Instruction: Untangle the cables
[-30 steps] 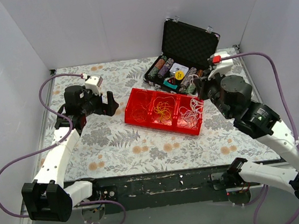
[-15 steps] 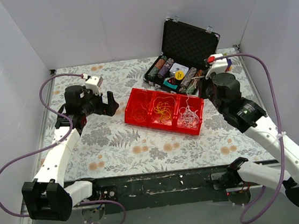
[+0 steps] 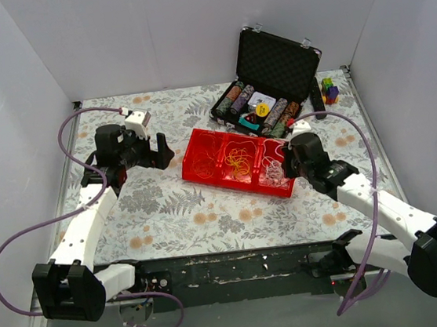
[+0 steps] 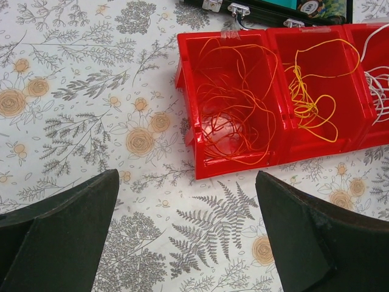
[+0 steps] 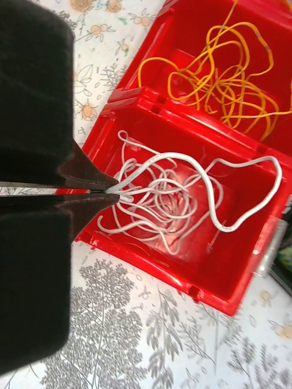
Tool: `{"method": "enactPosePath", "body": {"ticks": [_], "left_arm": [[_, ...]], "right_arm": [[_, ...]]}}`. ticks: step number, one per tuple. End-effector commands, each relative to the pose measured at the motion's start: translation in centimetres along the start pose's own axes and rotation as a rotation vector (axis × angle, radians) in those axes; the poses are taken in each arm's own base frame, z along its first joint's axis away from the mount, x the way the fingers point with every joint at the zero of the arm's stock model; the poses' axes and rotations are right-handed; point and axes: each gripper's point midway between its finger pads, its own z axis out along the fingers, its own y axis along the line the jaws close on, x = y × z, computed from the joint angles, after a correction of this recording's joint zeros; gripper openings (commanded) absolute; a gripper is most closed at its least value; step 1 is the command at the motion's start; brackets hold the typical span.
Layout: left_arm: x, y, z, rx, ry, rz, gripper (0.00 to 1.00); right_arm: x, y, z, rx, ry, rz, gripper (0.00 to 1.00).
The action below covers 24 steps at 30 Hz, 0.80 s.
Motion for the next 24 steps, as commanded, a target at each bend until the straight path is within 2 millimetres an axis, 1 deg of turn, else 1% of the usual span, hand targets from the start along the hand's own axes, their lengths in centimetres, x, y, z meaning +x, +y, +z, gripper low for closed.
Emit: {"method": "enactPosePath", "body": {"ticks": [1, 3, 4, 5, 6, 7, 8, 11, 15, 17, 19, 24], "left_arm": [[-1.3, -0.3, -0.2, 0.012, -0.022, 0.001, 0.97], [-1.4, -0.3, -0.3, 0.015, -0.024, 0.003, 0.97], [-1.4, -0.3, -0.3, 0.017, -0.022, 0.007, 0.97], [-1.4, -0.3, -0.3, 0.017, -0.024, 0.010, 0.97], [-1.5, -0.4, -0.4, 0.016, -0.025, 0.009, 0.97], [-1.6, -0.4, -0.4, 0.018, -0.027, 0.009, 0.97], [-1.7, -0.4, -0.3, 0.018, -0.028, 0.011, 0.97], [-2.2, -0.3, -0.1, 0.016, -0.032, 0.004, 0.97], [-2.8, -0.4, 0.0, 0.026, -0.038, -0.009, 0.98], [-2.9, -0.3, 0.1, 0.020, -0.039, -0.017, 0.98], [-3.0, -0.4, 0.1, 0.023, -0.039, -0.025, 0.98], [-3.3, -0.5, 0.1, 0.026, -0.043, -0.037, 0.98]], "right_arm": [[-0.1, 1.5, 0.8, -0.071, -0.015, 0.059, 0.01], [0.1, 1.3, 1.0, -0.061, -0.002, 0.060, 0.01], [0.1, 1.1, 1.1, -0.051, 0.006, 0.065, 0.15], [-0.2, 1.0, 1.1, -0.040, 0.008, 0.073, 0.36], [-0.7, 1.0, 0.9, -0.037, 0.008, 0.079, 0.52], [-1.3, 1.1, 0.6, -0.038, 0.005, 0.077, 0.70], [-2.2, 1.2, 0.1, -0.041, -0.010, 0.079, 0.87], [-4.7, 1.9, -1.3, -0.075, -0.066, 0.072, 0.89], [-6.6, 2.9, -3.4, -0.130, -0.092, 0.069, 0.90], [-7.3, 3.7, -4.4, -0.174, -0.091, 0.066, 0.91], [-7.9, 3.7, -5.2, -0.173, -0.086, 0.072, 0.91], [-8.5, 2.6, -6.6, -0.119, -0.096, 0.058, 0.92]]}}
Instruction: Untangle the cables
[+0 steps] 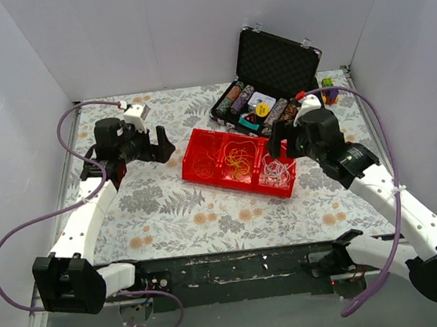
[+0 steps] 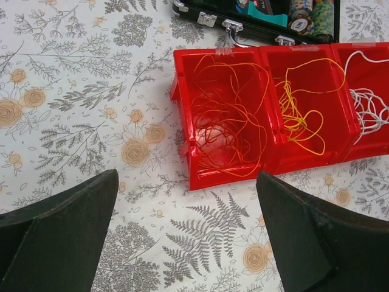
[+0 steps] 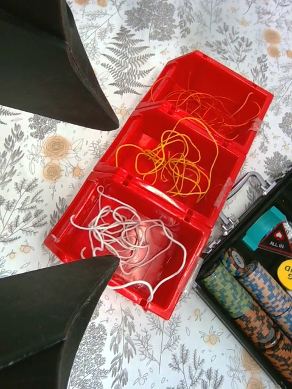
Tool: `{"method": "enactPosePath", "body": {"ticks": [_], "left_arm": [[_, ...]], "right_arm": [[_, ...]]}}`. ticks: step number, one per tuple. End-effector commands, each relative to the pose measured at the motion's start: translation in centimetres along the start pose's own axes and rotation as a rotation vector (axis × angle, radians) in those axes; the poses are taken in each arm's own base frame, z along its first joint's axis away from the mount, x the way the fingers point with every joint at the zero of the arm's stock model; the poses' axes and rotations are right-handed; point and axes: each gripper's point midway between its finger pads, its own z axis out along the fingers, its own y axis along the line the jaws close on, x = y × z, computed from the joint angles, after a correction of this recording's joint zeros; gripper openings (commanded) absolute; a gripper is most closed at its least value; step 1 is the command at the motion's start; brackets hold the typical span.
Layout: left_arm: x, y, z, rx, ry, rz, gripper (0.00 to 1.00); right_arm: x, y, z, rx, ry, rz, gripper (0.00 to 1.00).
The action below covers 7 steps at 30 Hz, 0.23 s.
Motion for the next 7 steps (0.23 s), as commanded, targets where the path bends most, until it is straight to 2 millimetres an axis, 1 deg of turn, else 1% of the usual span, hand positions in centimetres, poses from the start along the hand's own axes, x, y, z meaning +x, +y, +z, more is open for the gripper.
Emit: {"method": "enactPosePath", "body": {"ticks": [1, 4, 7], "left_arm": [[-1.82, -0.48, -0.50, 0.013, -0.037, -0.007, 0.98], [-1.89, -0.53, -0.36, 0.016, -0.039, -0.021, 0.98], [-1.91, -0.38, -0.15, 0.006, -0.044, -0.050, 0.98]], "right_arm": [[-0.81, -0.46, -1.95, 0.020, -0.010, -0.027, 0.92], [-1.01, -0.01, -2.62, -0.019, -0.032, -0.058, 0.92], [-0.89, 0.13, -2.82, -0.032, -0.031, -0.066, 0.93]]}}
